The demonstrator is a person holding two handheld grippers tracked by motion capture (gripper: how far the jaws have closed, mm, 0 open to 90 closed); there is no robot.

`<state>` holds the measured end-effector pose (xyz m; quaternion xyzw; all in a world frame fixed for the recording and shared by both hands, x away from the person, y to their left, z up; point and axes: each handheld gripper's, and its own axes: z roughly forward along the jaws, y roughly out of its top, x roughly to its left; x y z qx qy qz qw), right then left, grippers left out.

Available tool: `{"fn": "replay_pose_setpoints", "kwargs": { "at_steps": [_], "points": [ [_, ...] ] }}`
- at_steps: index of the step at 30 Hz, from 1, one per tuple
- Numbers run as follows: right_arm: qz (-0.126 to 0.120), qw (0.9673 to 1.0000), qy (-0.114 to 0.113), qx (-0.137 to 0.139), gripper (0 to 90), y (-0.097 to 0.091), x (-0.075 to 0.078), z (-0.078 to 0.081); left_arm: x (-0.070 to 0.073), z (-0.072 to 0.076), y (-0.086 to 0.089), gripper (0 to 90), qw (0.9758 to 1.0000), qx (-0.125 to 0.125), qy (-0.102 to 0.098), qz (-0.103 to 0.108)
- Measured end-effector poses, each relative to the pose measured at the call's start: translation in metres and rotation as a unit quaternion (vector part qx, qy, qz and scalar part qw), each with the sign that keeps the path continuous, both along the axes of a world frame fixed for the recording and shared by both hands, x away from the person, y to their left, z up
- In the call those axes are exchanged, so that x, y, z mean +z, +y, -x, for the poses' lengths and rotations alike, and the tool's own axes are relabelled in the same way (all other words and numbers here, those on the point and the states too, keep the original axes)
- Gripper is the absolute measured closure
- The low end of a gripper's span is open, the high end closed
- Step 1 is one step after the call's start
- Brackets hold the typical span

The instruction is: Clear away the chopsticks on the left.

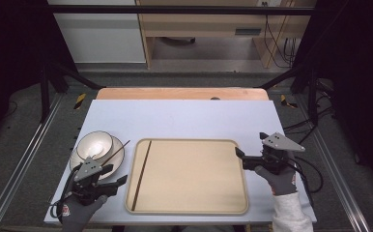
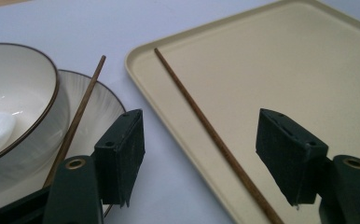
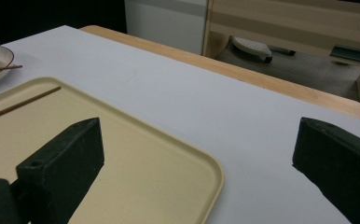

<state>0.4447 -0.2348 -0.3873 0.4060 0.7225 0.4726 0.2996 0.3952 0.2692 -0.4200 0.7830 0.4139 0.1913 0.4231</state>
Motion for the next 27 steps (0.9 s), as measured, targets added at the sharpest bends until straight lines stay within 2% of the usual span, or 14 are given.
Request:
{"fn": "replay_pose_setpoints", "kwargs": {
  "at_steps": [1, 4, 5, 6, 11, 14, 21, 23, 26, 27],
  "points": [
    [0.000, 1.0000, 0.000, 0.001, 2.2, 0.000, 0.000, 0.000, -0.004, -0.001, 0.006, 32.4, 1.0000, 0.004, 0.007, -0.001],
    [0.001, 1.0000, 0.001, 0.001, 2.2, 0.000, 0.000, 0.000, -0.008, -0.003, 0.010, 32.4, 0.9999, 0.010, 0.013, -0.004],
    [0.000, 1.0000, 0.001, 0.000, 2.2, 0.001, -0.001, 0.000, -0.012, -0.004, 0.013, 32.3, 0.9994, 0.016, 0.016, -0.027],
    [0.001, 1.0000, 0.001, 0.000, 2.2, 0.001, -0.001, 0.000, -0.014, -0.004, 0.016, 32.3, 0.9991, 0.020, 0.018, -0.034],
    [0.001, 1.0000, 0.002, 0.000, 2.2, 0.001, -0.001, 0.000, -0.014, -0.003, 0.028, 32.4, 0.9993, 0.024, 0.018, -0.022],
    [0.002, 1.0000, 0.003, 0.000, 2.2, 0.001, -0.001, -0.001, -0.014, -0.002, 0.040, 32.9, 0.9990, 0.036, 0.019, -0.019],
    [0.003, 1.0000, 0.003, -0.001, 2.2, 0.001, -0.001, -0.001, -0.016, -0.003, 0.055, 36.8, 0.9976, 0.057, 0.024, -0.030],
    [0.004, 1.0000, 0.002, 0.000, 2.2, 0.001, -0.001, -0.001, -0.018, -0.006, 0.062, 38.5, 0.9968, 0.065, 0.025, -0.039],
    [0.004, 1.0000, 0.003, 0.000, 2.2, 0.002, -0.002, -0.001, -0.020, -0.010, 0.065, 41.5, 0.9964, 0.070, 0.027, -0.041],
    [0.005, 1.0000, 0.004, 0.001, 2.2, 0.002, -0.002, -0.001, -0.023, -0.014, 0.068, 43.1, 0.9954, 0.074, 0.029, -0.053]
  ]
}}
